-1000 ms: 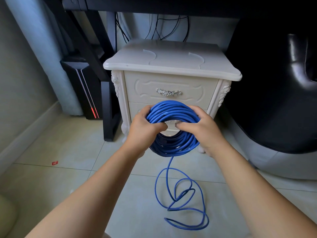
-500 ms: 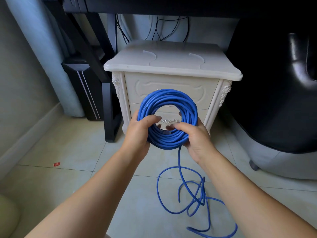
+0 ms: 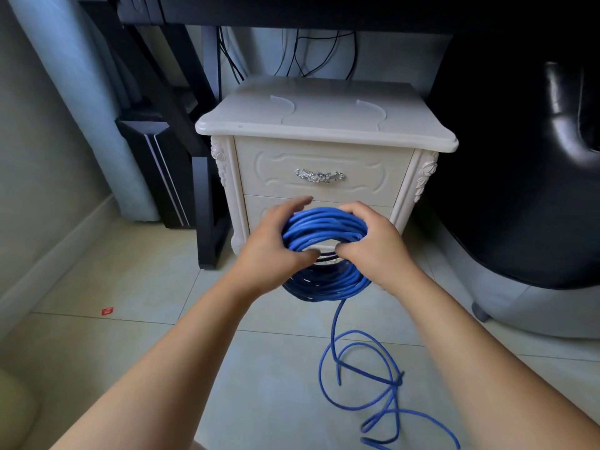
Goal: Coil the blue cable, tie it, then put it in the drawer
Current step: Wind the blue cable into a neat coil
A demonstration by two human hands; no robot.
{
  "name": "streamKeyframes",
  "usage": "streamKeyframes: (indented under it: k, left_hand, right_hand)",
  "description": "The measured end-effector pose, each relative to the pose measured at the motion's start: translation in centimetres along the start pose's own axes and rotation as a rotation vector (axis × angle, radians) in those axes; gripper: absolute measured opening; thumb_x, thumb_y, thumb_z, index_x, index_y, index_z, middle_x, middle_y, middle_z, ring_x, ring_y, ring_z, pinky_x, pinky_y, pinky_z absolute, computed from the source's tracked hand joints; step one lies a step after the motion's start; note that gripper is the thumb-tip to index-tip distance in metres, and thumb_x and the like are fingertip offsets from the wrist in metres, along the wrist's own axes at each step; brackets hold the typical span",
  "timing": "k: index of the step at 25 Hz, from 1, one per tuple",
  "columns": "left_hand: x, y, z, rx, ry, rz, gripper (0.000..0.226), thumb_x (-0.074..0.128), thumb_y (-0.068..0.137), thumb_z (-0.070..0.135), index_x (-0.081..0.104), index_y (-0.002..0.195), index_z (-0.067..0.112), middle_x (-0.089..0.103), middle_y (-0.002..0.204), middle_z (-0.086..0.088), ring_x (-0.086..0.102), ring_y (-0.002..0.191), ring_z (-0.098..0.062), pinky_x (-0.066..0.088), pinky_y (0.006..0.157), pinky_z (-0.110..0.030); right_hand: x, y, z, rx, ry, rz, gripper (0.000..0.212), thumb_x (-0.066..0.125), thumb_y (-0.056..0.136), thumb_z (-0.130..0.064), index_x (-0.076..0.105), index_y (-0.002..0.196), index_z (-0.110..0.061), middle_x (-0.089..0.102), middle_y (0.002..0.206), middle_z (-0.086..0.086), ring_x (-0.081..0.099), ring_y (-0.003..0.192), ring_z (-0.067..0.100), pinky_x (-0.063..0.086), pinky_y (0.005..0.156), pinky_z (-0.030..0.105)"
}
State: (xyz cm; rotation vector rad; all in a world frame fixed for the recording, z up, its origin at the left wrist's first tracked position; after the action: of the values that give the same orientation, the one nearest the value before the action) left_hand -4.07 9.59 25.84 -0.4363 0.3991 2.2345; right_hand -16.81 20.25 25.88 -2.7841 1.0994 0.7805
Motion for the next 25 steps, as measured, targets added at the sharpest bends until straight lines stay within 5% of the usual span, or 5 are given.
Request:
streamKeyframes:
  k: [5,9,13,20,25]
  left_hand:
    - [0.6,-0.2,-0.4,-0.066,0.107,-0.059,0.038,0.071,0.075,0.007,0.06,0.105,0.027,0.067,0.081,0.009,0.063,0.071,-0.01,0.051,0.065,-0.025]
    - [0.7,0.0,-0.3,-0.117,-0.062,0.036,0.033,0.065,0.073,-0.004,0.064,0.096,0.019,0.061,0.066,0.009,0.053,0.056,-0.008,0.043,0.055,-0.019]
    - [0.9,0.0,-0.4,-0.177,-0.248,0.085,0.033,0.062,0.074,-0.008,0.066,0.093,0.019,0.057,0.059,0.015,0.05,0.054,-0.005,0.04,0.052,-0.015]
    - [0.4,0.1,-1.1,-0.302,-0.562,0.217,0.02,0.061,0.063,0.001,0.056,0.081,0.009,0.047,0.062,-0.002,0.044,0.064,-0.021,0.036,0.063,-0.032]
    - [0.6,-0.4,-1.1,-0.365,-0.805,0.294,0.02,0.053,0.078,-0.01,0.053,0.084,0.01,0.046,0.067,-0.002,0.045,0.063,-0.018,0.041,0.068,-0.036]
  right_hand:
    - [0.1,-0.5,-0.3,-0.078,-0.147,-0.063,0.046,0.063,0.068,-0.001,0.061,0.097,-0.037,0.066,0.083,-0.014,0.061,0.079,0.013,0.051,0.074,0.032]
    - [-0.4,-0.4,-0.4,-0.038,-0.066,-0.04,0.045,0.067,0.072,-0.006,0.061,0.103,-0.038,0.068,0.09,-0.015,0.065,0.08,0.008,0.053,0.075,0.025]
    - [-0.9,-0.2,0.1,0.053,0.075,-0.09,0.043,0.074,0.075,-0.014,0.062,0.109,-0.036,0.071,0.093,-0.012,0.069,0.074,0.011,0.053,0.066,0.021]
    - [-0.4,-0.2,1.5,0.166,0.376,-0.091,0.042,0.08,0.068,-0.024,0.064,0.106,-0.029,0.073,0.096,-0.005,0.07,0.093,0.017,0.053,0.095,0.042]
    - [1.5,-0.8,1.9,0.226,0.469,-0.015,0.05,0.078,0.061,-0.028,0.061,0.108,-0.024,0.071,0.105,0.008,0.069,0.099,0.024,0.051,0.098,0.051]
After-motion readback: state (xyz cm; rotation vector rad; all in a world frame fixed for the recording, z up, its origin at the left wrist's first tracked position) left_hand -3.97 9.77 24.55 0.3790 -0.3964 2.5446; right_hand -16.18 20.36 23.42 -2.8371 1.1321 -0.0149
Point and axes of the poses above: each hand's wrist, its own y-axis towards the middle knuckle, its own x-axis out of the palm, z = x × y, the point moved 5 cm from there along y, towards the middle knuckle
